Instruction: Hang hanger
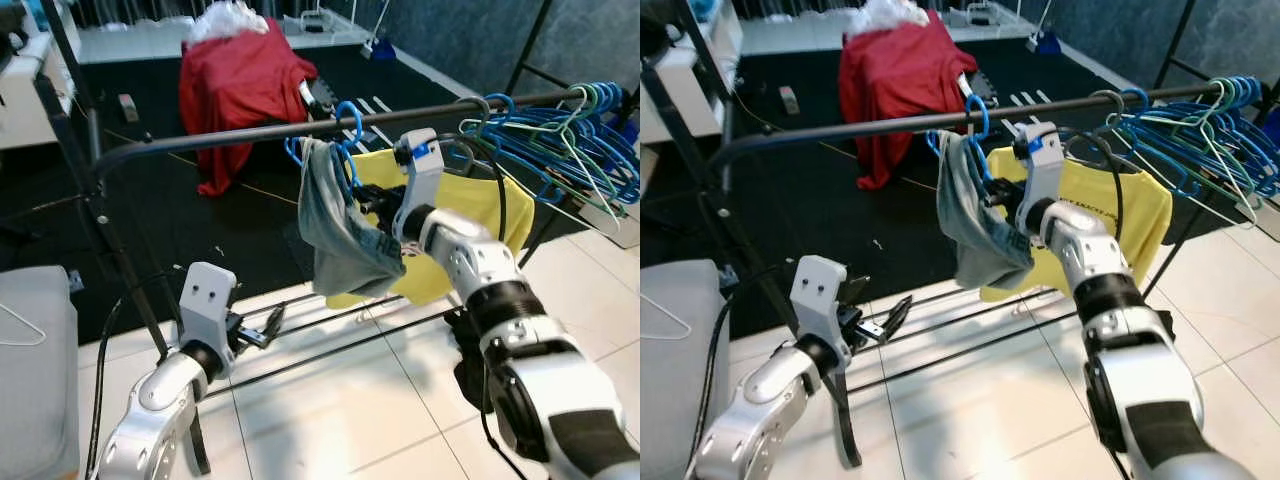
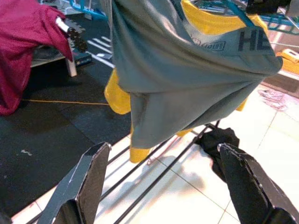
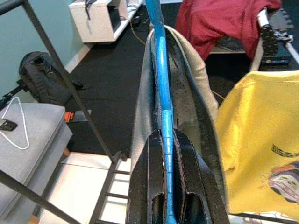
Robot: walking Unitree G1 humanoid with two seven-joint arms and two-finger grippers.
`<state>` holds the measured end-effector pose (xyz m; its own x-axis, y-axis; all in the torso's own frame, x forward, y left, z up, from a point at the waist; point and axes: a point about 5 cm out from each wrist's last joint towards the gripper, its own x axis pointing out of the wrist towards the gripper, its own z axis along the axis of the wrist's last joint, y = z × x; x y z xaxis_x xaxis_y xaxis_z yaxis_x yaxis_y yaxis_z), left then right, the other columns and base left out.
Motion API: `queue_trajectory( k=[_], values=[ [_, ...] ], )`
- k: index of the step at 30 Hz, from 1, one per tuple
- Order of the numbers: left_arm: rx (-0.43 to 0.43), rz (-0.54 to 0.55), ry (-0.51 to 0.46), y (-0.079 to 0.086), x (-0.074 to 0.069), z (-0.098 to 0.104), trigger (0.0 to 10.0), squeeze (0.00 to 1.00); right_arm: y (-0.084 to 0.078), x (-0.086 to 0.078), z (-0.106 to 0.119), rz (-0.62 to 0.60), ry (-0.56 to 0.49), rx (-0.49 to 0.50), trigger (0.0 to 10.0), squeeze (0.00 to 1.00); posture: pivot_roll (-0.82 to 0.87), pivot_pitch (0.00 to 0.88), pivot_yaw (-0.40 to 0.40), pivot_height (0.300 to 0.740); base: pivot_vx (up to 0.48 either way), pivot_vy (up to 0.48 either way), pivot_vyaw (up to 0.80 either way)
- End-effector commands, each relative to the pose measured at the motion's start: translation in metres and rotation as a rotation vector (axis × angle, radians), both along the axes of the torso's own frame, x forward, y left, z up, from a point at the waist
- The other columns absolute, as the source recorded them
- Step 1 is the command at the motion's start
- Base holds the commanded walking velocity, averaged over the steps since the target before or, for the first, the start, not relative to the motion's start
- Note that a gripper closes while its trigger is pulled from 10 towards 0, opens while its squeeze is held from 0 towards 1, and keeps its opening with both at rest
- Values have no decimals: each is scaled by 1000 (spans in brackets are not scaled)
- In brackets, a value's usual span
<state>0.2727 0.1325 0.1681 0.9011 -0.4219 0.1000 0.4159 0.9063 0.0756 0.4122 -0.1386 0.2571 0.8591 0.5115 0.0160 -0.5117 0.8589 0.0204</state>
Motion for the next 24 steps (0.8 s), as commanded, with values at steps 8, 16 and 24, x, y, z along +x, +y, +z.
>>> queue_trajectory(
  k=[8,16,24],
  values=[
    [31,-108,-21,-13,-14,4,10000,0,-5,7,14,-2,-11,15,10000,0,-2,243,-86,735,0,0,0],
    [25,-188,-40,-18,-19,14,10000,0,-7,8,19,20,13,23,10000,0,8,254,-96,735,0,0,0],
    [-32,-193,-139,-20,-21,34,10000,0,-8,9,24,8,-2,6,10000,0,6,244,-111,735,0,0,0]
  ],
)
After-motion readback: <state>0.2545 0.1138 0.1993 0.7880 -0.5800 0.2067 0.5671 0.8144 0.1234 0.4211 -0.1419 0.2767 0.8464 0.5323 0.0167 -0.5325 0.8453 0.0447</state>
